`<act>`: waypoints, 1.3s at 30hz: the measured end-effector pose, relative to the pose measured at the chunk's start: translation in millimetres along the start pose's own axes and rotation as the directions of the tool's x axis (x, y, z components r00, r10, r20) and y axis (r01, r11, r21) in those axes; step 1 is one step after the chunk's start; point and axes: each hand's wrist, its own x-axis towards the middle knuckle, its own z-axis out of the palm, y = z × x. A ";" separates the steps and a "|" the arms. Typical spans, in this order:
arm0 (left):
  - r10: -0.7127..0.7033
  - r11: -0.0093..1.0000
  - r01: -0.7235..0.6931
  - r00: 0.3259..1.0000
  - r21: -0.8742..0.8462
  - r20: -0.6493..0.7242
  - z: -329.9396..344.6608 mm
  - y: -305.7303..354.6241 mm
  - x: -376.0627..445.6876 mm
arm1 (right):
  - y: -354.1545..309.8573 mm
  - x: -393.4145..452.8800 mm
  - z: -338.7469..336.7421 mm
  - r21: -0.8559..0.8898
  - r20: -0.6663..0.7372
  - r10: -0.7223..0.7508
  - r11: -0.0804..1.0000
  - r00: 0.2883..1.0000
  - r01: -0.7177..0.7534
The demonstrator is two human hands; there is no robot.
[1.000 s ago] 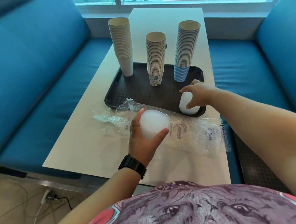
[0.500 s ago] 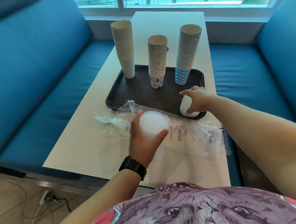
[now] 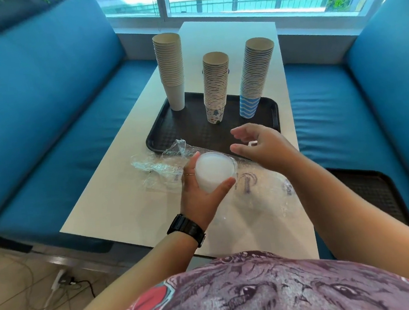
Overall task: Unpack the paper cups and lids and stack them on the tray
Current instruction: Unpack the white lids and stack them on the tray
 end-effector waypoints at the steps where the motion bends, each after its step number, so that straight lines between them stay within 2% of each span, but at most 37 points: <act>1: 0.005 1.000 -0.005 1.000 0.000 0.004 -0.2 -0.4 -0.7 | -6.6 -2.7 -0.8 -0.009 0.020 -0.016 1.000 1.000 0.016; 6: 0.026 0.999 -0.026 1.000 -0.028 0.011 -1.5 2.0 -3.3 | -33.7 -9.5 -2.3 -0.111 0.177 -0.077 0.989 0.981 0.098; 10: 0.031 0.999 -0.030 0.999 -0.021 0.023 -0.9 1.9 -3.0 | -49.4 -9.4 6.8 -0.322 0.308 -0.098 0.925 0.947 0.200; 14: 0.035 0.999 -0.035 0.999 0.000 0.030 -1.0 0.5 -3.2 | -54.9 -5.9 17.8 -0.425 0.358 -0.071 0.876 0.931 0.230; 21: 0.048 0.999 -0.048 0.999 0.004 0.016 -3.3 -3.1 -2.3 | -53.7 -4.7 21.6 -0.430 0.362 -0.082 0.869 0.928 0.245; 26: 0.047 0.999 -0.046 0.999 -0.012 0.027 -5.9 -1.0 -0.9 | -51.0 -2.2 17.0 -0.353 0.313 -0.138 0.901 0.939 0.251; 30: 0.035 0.999 -0.034 0.999 -0.030 0.014 -7.0 -1.7 0.6 | -46.9 -0.7 8.6 -0.101 0.229 -0.186 0.972 0.956 0.213; 34: 0.027 1.000 -0.027 0.999 -0.007 0.030 -7.9 -1.8 2.0 | -37.1 -3.1 7.6 0.182 0.146 -0.192 0.969 0.970 0.164; 37: 0.020 1.000 -0.020 1.000 -0.013 0.018 -7.7 -0.2 4.8 | -22.8 -7.4 15.5 0.319 0.112 -0.149 0.942 0.982 0.107; 39: 0.015 0.999 -0.015 1.000 -0.035 0.003 -7.4 -1.3 6.6 | -12.4 -9.1 19.6 0.343 0.126 -0.117 0.937 0.985 0.067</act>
